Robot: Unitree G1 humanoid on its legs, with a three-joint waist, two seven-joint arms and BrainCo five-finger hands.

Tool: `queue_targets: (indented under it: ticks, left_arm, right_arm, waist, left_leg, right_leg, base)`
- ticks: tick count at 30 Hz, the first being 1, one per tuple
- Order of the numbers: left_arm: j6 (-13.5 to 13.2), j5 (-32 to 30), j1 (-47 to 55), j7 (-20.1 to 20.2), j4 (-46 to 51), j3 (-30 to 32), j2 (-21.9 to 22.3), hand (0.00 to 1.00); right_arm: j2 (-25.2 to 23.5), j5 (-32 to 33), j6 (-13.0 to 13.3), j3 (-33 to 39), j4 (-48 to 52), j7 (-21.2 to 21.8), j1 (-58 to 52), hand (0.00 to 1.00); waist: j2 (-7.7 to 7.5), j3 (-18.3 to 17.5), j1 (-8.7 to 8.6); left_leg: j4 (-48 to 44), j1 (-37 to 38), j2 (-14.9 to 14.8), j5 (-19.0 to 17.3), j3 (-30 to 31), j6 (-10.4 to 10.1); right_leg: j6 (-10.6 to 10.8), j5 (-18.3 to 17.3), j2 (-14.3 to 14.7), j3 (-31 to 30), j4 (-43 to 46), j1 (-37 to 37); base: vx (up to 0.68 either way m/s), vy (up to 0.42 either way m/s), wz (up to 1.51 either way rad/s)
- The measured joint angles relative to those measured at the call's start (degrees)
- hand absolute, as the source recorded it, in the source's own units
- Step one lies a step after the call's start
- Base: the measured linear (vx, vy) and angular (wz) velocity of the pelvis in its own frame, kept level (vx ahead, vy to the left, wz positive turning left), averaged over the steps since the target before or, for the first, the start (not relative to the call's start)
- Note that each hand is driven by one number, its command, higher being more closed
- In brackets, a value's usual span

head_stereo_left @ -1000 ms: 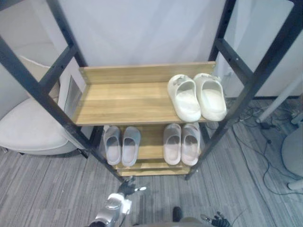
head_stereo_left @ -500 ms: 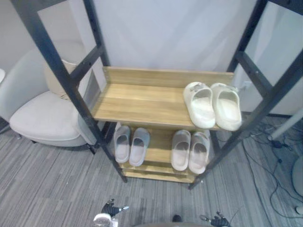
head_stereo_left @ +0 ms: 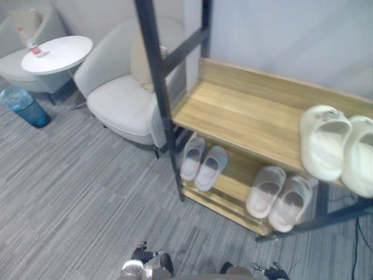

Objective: Organize the slippers on the shoe rack

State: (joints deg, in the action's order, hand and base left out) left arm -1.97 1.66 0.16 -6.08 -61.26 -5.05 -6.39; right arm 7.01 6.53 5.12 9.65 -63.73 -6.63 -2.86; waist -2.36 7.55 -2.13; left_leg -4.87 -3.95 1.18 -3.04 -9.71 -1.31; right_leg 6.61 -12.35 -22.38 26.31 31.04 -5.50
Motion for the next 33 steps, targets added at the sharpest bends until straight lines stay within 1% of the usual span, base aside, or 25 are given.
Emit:
queue_targets:
  ticks: [1,2,3,5,6,7,8,10,12,13,16,17,19,20,21,23,24,26,27,28,29,30,31,32,33]
  left_arm:
    - [-0.2,0.55,-0.43,-0.02,0.43,-1.24,-0.04,0.0]
    - [-0.29,0.9,-0.48,0.05,1.01,-1.45,0.05,0.0]
    - [-0.28,1.47,-0.83,-0.02,1.22,-1.56,0.57,0.0]
    - [-0.22,1.97,-1.21,-0.23,0.83,-1.27,0.27,0.0]
    - [-0.2,1.94,-1.51,-0.31,0.77,-0.94,0.11,0.0]
    - [-0.13,1.81,-1.71,-0.35,-0.06,-0.67,0.53,0.0]
    - [-0.15,1.77,-1.71,-0.35,-0.13,-0.66,0.61,0.0]
    - [-0.05,0.6,-1.67,-0.43,-1.0,-0.31,0.86,0.0]
    - [0.04,0.51,-1.33,-0.61,-1.56,0.65,0.71,0.0]
    - [0.04,0.03,-1.44,-0.84,-1.53,1.77,0.74,0.0]
    - [0.01,-0.19,-1.99,-1.2,-1.22,1.84,0.42,0.0]
    - [-0.06,-0.28,-2.0,-1.26,-1.09,1.83,0.36,0.0]
    - [-0.07,-0.36,-1.92,-1.33,-0.01,1.68,0.55,0.0]
    - [-0.22,-0.38,-1.97,-1.26,0.11,1.66,0.66,0.0]
    - [0.08,-0.38,-3.02,-1.31,0.15,1.81,0.6,0.0]
    - [0.06,-0.38,-3.51,-1.29,-0.06,1.83,0.59,0.0]
    - [0.04,-0.39,-3.84,-1.28,-0.03,1.87,0.61,0.0]
    - [0.01,-0.37,-4.1,-1.31,-0.04,1.96,0.98,0.0]
    - [0.04,-0.33,-3.82,-1.38,-0.13,1.93,1.51,0.0]
    - [0.06,-0.3,-3.35,-1.4,-0.2,1.85,1.67,0.0]
    - [0.1,-0.23,-3.86,-1.4,-0.07,1.68,0.69,0.0]
    - [0.22,-0.09,-4.24,-1.4,-0.23,1.79,0.29,0.0]
    - [0.27,0.17,-4.28,-1.44,-0.31,1.79,0.51,0.0]
    - [0.19,1.0,-4.01,-1.43,-0.27,1.76,0.66,0.0]
    - [0.22,1.33,-3.71,-1.44,-0.41,1.76,0.46,0.0]
  right_arm:
    - [0.12,-0.22,-0.14,-0.91,-0.07,-0.08,0.18,0.0]
    - [0.16,-0.38,-0.23,-1.08,-0.16,-0.16,0.34,0.0]
    - [-0.01,-0.46,-0.36,-1.51,-0.06,-0.18,0.62,0.0]
    - [-0.45,-0.41,-0.17,-1.93,0.01,-0.25,1.23,0.0]
    - [-0.95,-0.31,-0.07,-1.89,0.08,-0.33,1.88,0.0]
    - [-0.83,-0.3,0.25,-1.64,0.3,-0.5,1.92,0.0]
    - [-0.84,-0.3,0.28,-1.58,0.31,-0.51,1.94,0.0]
    - [-1.69,-0.31,0.29,-1.34,0.32,-0.52,2.94,0.0]
    - [-2.71,-0.34,0.28,-1.87,0.23,-0.51,3.14,0.0]
    - [-3.03,-0.34,0.27,-3.21,0.19,-0.51,3.15,0.0]
    - [-2.94,-0.21,0.31,-4.37,-0.03,-0.59,3.18,0.0]
    - [-2.94,-0.21,0.31,-4.39,-0.17,-0.73,3.24,0.0]
    - [-2.92,-0.19,0.3,-4.12,-0.2,-0.82,3.28,0.0]
    - [-3.55,-0.21,0.33,-4.07,-0.28,-0.87,3.31,0.0]
    - [-3.75,-0.21,0.31,-3.81,-0.07,-0.98,3.11,0.0]
    - [-3.86,0.2,0.15,-1.87,0.19,-1.22,2.84,0.0]
    - [-4.23,0.28,0.07,-1.01,0.38,-1.26,2.68,0.0]
    - [-3.84,0.37,-0.08,-0.57,1.33,-1.37,2.23,0.0]
    - [-3.36,0.67,-0.04,-0.53,2.7,-1.4,1.07,0.0]
    - [-3.11,0.68,-0.04,-0.43,3.34,-1.39,0.98,0.0]
    - [-3.95,0.66,-0.55,-0.36,3.21,-1.49,1.33,0.0]
    - [-4.44,0.76,-0.57,-0.28,3.16,-1.42,1.31,0.0]
    - [-4.54,0.84,-0.54,0.19,3.23,-1.39,1.6,0.0]
    - [-4.49,0.83,-0.48,0.42,3.66,-1.41,1.98,0.0]
    - [-4.48,0.82,-0.39,-0.09,3.84,-1.28,2.31,0.0]
  waist:
    - [0.66,-0.07,-0.19]
    - [0.83,0.15,-0.16]
    - [1.31,0.56,-0.82]
    - [0.66,0.68,-0.67]
    - [-0.83,1.04,-0.63]
    - [-0.44,1.02,-0.6]
    - [-0.27,0.99,-0.51]
    - [1.74,1.09,0.45]
    - [2.3,0.79,1.45]
    - [1.92,1.02,1.82]
    - [0.98,1.59,1.73]
    - [0.72,1.74,1.74]
    - [0.59,1.83,1.6]
    - [0.39,2.01,1.42]
    - [0.42,1.97,1.38]
    - [0.53,1.93,1.1]
    - [-0.29,2.3,1.09]
    - [0.22,2.33,0.55]
    - [1.56,1.64,0.73]
    - [2.44,1.17,0.88]
    - [0.38,1.73,1.31]
    - [-0.53,1.74,1.18]
    - [-1.08,1.92,1.12]
    - [0.13,2.77,1.19]
    - [0.33,2.99,1.13]
  left_leg:
    - [-0.42,0.27,0.6,-0.01,2.94,0.09]
    - [-0.51,0.36,0.32,0.0,4.07,0.07]
    - [-0.9,-0.26,-0.68,0.08,8.27,-0.02]
    - [-0.9,-1.04,-0.3,0.45,13.18,-0.61]
    - [-0.61,-0.97,1.17,0.99,15.98,-1.44]
    - [0.82,-0.52,1.16,2.09,18.89,-2.38]
    - [1.02,-0.5,1.09,2.27,19.03,-2.49]
    - [4.41,0.14,-1.6,4.16,19.89,-3.82]
    - [4.97,-0.01,-3.0,4.52,19.55,-4.4]
    - [5.11,-0.48,-3.52,4.97,19.64,-5.06]
    - [4.89,-2.07,-3.89,6.83,19.41,-5.45]
    - [4.98,-2.52,-3.8,8.04,17.39,-5.34]
    - [5.2,-4.23,-3.1,11.24,12.19,-3.68]
    - [3.36,-4.83,-3.76,9.65,5.18,-1.08]
    - [-5.37,-8.13,-5.61,3.32,-4.8,2.78]
    - [-16.62,-10.65,-8.22,-2.57,-14.19,5.48]
    - [-21.56,-11.2,-9.08,-6.05,-17.3,6.44]
    - [-25.39,-11.05,-10.69,-9.73,-17.69,5.38]
    - [-25.54,-10.81,-12.17,-11.66,-15.74,2.31]
    - [-24.49,-11.03,-12.14,-14.6,-14.28,0.57]
    - [-24.43,-11.75,-7.4,-15.31,-12.08,1.32]
    - [-23.92,-11.73,-5.41,-15.62,-11.21,1.88]
    - [-23.73,-10.48,-3.0,-15.96,-9.66,2.9]
    - [-23.03,-8.93,-1.27,-16.17,-8.06,3.75]
    - [-21.72,-7.62,-0.45,-16.02,-7.49,3.99]
  right_leg:
    - [-3.65,2.38,0.59,-7.97,6.74,-3.12]
    - [-3.25,1.48,1.43,-10.79,7.63,-4.44]
    - [-1.4,-2.48,7.9,-19.92,5.19,-4.67]
    - [-1.93,-3.73,13.4,-25.83,-1.51,-4.09]
    - [-2.64,-2.92,14.74,-27.08,-8.01,-2.67]
    - [-2.79,-3.36,14.96,-25.39,-10.39,-0.11]
    - [-2.87,-3.32,15.03,-25.14,-10.72,0.07]
    - [-4.12,-0.79,17.08,-21.76,-16.53,3.14]
    - [-4.69,0.97,18.74,-21.43,-19.66,4.22]
    - [-5.11,1.58,19.48,-20.74,-21.03,4.69]
    - [-5.63,1.91,19.84,-18.46,-21.48,4.78]
    - [-5.72,2.06,19.68,-17.26,-21.47,5.04]
    - [-6.09,2.5,19.17,-14.55,-21.42,5.55]
    - [-6.69,2.62,18.63,-11.53,-21.54,5.72]
    - [-7.4,2.15,18.32,-7.72,-21.35,5.74]
    - [-7.52,1.98,16.78,-1.32,-20.05,5.71]
    - [-6.63,1.31,14.69,2.74,-19.06,5.59]
    - [-4.87,-0.02,12.35,6.22,-16.62,5.41]
    - [-3.19,-2.62,11.86,7.78,-13.18,4.16]
    - [-2.2,-4.54,11.52,7.41,-10.09,2.82]
    - [-1.32,-7.54,8.85,1.24,-4.06,-0.04]
    - [-0.72,-8.32,7.78,-0.65,-2.33,-0.61]
    - [-1.77,-7.83,5.85,-3.84,3.05,-1.4]
    - [-3.26,-7.98,5.95,-9.59,11.12,-4.76]
    - [-2.58,-8.38,7.23,-12.82,13.28,-5.8]
  base:
    - [0.17,0.095,1.17]
    - [0.22,-0.01,1.47]
    - [0.12,-0.106,1.19]
    - [0.12,-0.153,1.57]
    - [0.13,-0.221,1.8]
    - [0.12,-0.192,1.26]
    - [0.09,-0.122,0.82]
    - [0.06,-0.111,0.43]
    - [0.03,-0.114,0.11]
    - [0.02,-0.099,0.1]
    - [0.0,-0.049,0.44]
    - [-0.03,-0.04,0.69]
    - [-0.07,-0.015,0.86]
    - [-0.13,-0.004,1.09]
    - [-0.14,-0.003,1.21]
    - [-0.14,0.042,1.34]
    - [-0.17,0.142,1.41]
    - [-0.12,0.202,1.39]
    - [-0.05,0.188,1.16]
    - [-0.02,0.317,1.18]
    - [0.02,0.205,0.95]
    - [0.1,0.291,1.23]
    - [0.15,0.246,1.08]
    - [0.18,0.261,0.97]
    - [0.2,0.254,0.68]
